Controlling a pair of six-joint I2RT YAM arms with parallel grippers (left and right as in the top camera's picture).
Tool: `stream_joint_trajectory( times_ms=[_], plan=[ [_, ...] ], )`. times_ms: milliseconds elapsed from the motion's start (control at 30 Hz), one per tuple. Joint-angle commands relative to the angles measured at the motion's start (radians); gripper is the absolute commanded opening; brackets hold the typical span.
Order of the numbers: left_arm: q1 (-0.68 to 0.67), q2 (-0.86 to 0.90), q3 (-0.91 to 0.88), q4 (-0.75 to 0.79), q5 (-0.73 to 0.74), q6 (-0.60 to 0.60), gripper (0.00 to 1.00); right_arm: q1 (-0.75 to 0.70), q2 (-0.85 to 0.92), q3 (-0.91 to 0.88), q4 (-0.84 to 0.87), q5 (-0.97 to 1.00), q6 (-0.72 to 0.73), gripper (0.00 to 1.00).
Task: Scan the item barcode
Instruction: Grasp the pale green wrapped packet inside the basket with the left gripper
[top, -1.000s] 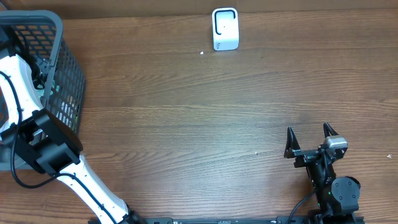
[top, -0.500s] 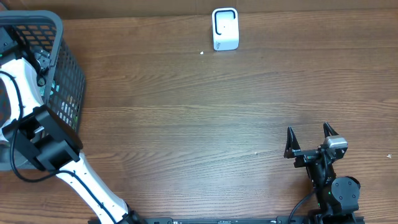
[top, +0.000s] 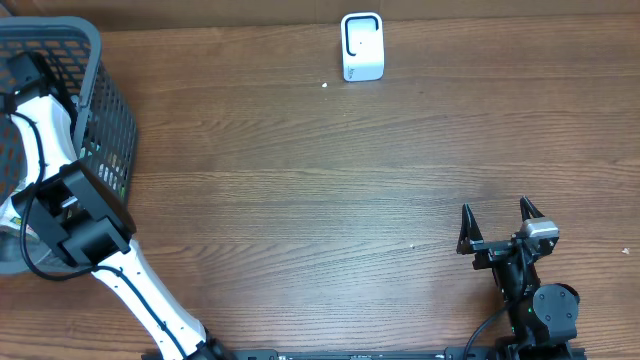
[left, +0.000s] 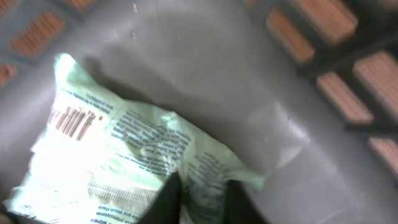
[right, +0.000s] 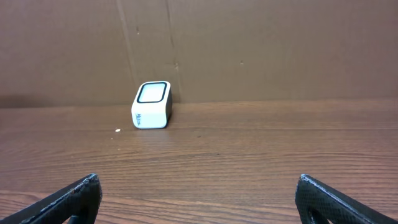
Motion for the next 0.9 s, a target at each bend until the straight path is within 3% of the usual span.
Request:
stream_joint_trajectory(
  times_ms=[0,233,700,867],
  plan=[
    [-0.005,0.056,-0.017,-0.075,0.024,0.009,0.04,0.002,-0.011,-0.01,0.008,0.013,-0.004,1.0],
    [-0.005,0.055,0.014,-0.23,0.022,0.01,0.04,0.002,-0.011,-0.01,0.008,0.013,-0.004,1.0],
    [0.003,0.053,0.57,-0.609,0.078,-0.039,0.04,0.002,-0.011,-0.01,0.008,0.013,-0.004,1.0],
    [0.003,0.054,0.564,-0.644,0.077,-0.114,0.04,0.002,-0.011,-0.01,0.008,0.013,-0.004,1.0]
  ],
)
